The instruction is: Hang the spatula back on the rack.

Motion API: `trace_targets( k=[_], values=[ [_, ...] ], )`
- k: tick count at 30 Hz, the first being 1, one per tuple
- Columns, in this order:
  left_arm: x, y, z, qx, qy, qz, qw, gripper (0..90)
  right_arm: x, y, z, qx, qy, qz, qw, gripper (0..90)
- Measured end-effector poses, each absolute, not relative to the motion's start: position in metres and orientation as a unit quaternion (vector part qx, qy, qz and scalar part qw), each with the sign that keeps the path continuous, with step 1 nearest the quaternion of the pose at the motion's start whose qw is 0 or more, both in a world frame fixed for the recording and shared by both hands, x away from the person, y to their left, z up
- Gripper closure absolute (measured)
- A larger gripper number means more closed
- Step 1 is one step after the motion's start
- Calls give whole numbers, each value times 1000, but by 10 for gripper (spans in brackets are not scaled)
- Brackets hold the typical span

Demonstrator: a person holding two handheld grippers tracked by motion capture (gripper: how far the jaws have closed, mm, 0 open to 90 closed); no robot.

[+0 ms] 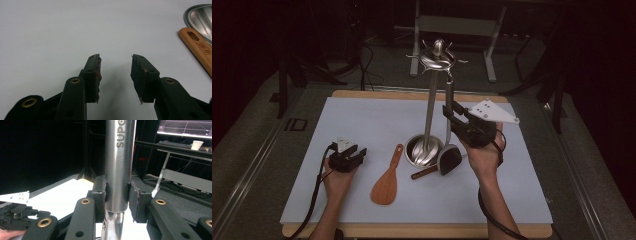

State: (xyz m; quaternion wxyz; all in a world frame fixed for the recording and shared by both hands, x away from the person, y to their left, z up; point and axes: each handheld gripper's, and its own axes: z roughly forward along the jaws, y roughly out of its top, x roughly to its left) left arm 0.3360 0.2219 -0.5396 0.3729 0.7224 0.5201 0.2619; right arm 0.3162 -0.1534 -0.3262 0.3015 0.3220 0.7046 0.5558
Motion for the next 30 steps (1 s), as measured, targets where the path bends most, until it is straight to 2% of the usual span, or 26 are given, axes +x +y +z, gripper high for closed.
trace_targets(
  k=[14, 22, 30],
  values=[
    [336, 222, -539, 724, 519, 262, 371, 596, 318, -152, -330, 320, 707, 557, 294, 683],
    [336, 222, -539, 724, 519, 262, 371, 596, 315, -156, -327, 314, 707, 562, 292, 635],
    [336, 222, -539, 724, 519, 262, 371, 596, 312, -162, -328, 312, 706, 565, 293, 624]
  ],
)
